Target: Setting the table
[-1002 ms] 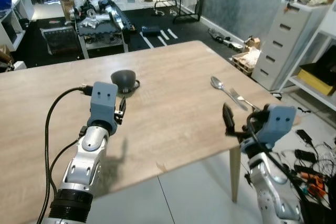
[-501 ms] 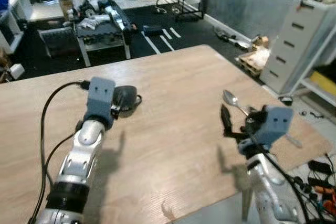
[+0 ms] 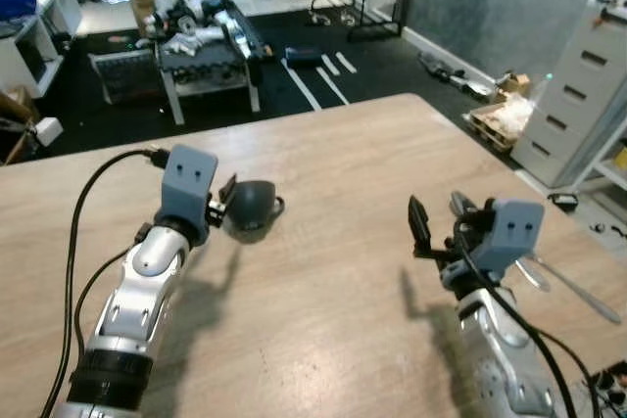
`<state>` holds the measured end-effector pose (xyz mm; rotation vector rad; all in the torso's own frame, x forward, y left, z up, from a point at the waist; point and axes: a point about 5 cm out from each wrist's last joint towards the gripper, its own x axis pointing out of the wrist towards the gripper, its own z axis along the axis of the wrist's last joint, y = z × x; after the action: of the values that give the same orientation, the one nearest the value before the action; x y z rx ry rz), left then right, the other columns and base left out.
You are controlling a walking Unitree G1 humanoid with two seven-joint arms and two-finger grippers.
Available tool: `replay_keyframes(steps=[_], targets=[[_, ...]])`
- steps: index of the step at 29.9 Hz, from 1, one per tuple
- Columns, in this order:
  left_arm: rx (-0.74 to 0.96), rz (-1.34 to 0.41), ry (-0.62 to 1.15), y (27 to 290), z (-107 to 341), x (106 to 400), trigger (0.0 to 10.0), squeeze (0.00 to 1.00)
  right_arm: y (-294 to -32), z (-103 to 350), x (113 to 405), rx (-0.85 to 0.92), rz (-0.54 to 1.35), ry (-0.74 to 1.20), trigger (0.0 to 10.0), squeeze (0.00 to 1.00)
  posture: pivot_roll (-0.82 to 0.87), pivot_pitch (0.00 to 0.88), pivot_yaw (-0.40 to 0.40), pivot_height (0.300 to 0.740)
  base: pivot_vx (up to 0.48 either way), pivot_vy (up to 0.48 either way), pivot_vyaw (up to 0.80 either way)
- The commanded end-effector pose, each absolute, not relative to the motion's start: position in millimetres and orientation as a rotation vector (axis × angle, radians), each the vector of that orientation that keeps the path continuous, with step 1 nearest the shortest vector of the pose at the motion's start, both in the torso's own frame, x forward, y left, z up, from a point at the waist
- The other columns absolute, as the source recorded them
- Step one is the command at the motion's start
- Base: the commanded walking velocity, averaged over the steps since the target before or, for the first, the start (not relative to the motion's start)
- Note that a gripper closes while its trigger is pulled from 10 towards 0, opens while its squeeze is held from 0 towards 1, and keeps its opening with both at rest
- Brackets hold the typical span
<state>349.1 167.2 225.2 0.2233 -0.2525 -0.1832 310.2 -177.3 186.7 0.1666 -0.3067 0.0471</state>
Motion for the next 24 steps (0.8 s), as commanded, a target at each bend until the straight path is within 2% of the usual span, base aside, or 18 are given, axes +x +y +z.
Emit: replay_keyframes(steps=[1,7,11,20,24], targets=[[0.214,-0.177,-0.225,180.6,221.9,347.8,10.0,0.0,-178.2,185.8,307.6,0.168,0.044,-0.304,10.0,0.0,0.09,0.076,0.098,0.74,0.0,0.0,0.0],[0.178,-0.187,-0.201,201.4,230.4,356.8,10.0,0.0,-176.6,187.9,307.6,0.169,0.049,-0.309,10.0,0.0,0.08,0.088,0.093,0.74,0.0,0.0,0.0],[0.111,-0.22,-0.155,228.5,254.7,376.3,10.0,0.0,-175.9,191.7,304.8,0.165,0.059,-0.318,10.0,0.0,0.08,0.104,0.093,0.74,0.0,0.0,0.0],[0.012,-0.212,-0.051,245.2,256.9,390.9,10.0,0.0,-172.0,200.9,299.2,0.159,0.079,-0.341,10.0,0.0,0.06,0.132,0.095,0.74,0.0,0.0,0.0],[-0.01,-0.205,-0.014,252.8,255.6,397.0,10.0,0.0,-161.2,218.5,296.5,0.174,0.15,-0.386,10.0,0.0,0.05,0.145,0.097,0.74,0.0,0.0,0.0]])
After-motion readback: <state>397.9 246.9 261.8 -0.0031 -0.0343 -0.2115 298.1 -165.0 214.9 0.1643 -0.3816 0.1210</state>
